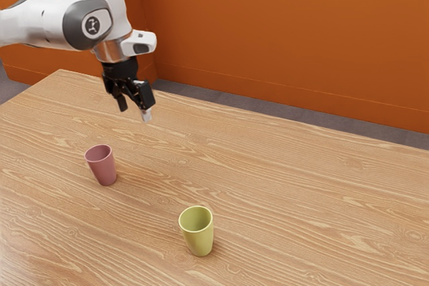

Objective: Place the right cup onto the left cup

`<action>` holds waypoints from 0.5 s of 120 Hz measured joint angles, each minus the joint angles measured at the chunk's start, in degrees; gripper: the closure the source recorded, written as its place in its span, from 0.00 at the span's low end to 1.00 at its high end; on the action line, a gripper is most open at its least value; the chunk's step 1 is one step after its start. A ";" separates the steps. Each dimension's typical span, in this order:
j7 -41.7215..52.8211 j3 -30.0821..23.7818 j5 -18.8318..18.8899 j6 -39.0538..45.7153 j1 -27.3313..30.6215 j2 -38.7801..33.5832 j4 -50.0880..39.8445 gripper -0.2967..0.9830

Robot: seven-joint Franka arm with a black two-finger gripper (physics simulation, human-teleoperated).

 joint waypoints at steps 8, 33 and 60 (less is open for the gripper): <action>-0.18 -0.99 -0.01 1.87 0.03 -0.24 -1.99 0.23; -1.75 -5.14 0.01 7.10 -0.68 -0.41 -9.74 0.23; -3.33 -9.17 -0.78 15.05 -5.15 -2.72 -19.88 0.23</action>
